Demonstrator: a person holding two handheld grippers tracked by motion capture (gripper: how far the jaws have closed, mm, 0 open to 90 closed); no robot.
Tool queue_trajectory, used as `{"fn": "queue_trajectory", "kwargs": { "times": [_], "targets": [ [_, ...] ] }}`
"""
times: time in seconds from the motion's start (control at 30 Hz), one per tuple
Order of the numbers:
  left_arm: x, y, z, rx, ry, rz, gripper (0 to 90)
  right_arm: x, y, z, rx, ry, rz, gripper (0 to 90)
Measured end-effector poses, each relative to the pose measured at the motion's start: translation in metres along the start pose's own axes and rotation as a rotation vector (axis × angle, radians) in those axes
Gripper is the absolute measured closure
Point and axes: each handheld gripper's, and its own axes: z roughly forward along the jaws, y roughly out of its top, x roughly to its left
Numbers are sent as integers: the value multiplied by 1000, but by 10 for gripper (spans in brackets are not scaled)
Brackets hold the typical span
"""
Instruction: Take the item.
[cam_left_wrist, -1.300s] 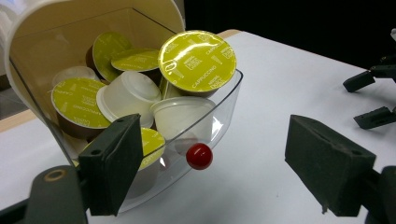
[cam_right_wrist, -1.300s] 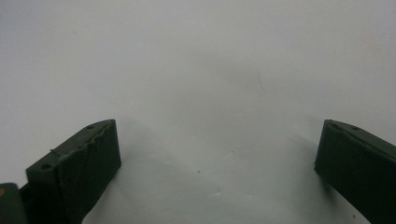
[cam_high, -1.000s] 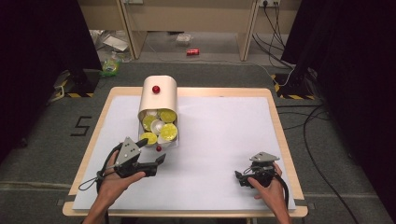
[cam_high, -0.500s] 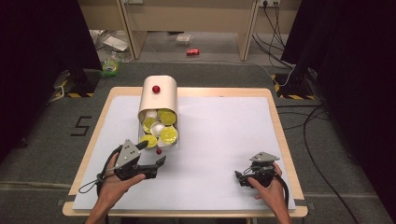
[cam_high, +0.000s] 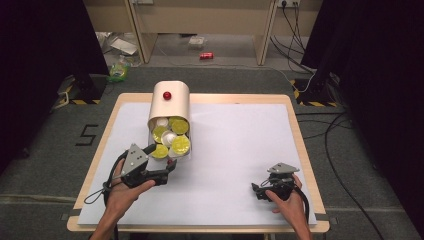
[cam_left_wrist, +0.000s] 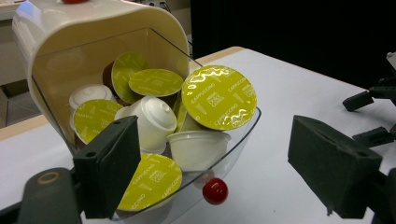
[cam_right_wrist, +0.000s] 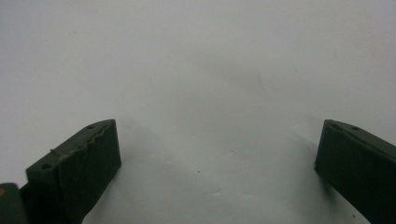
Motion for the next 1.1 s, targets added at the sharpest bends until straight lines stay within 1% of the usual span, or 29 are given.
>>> {"fn": "queue_trajectory", "kwargs": {
  "times": [0.2,0.33,0.6,0.67,0.7,0.77,0.83,1.0,1.1],
  "targets": [
    [0,5,6,3,6,3,163,0,0,0,0,0,1,7],
    [1,7,10,3,1,2,162,0,0,0,-1,-1,-1,7],
    [1,7,14,11,-3,-2,159,0,0,0,-1,-2,-8,10],
    [1,7,15,8,-5,-1,158,1,0,-1,-8,-7,-13,22],
    [1,7,15,5,-4,-3,157,2,-1,-2,-17,-1,-26,53],
    [0,8,16,5,-7,-6,157,3,-1,-2,-20,4,-24,68],
    [0,9,18,8,-11,-3,156,3,-2,-3,-24,8,-33,83],
    [-1,13,21,6,-4,-6,156,2,-2,-3,-24,14,-29,82],
    [-1,14,26,17,7,-5,155,2,-2,-3,-24,16,-27,81]
  ]
}}
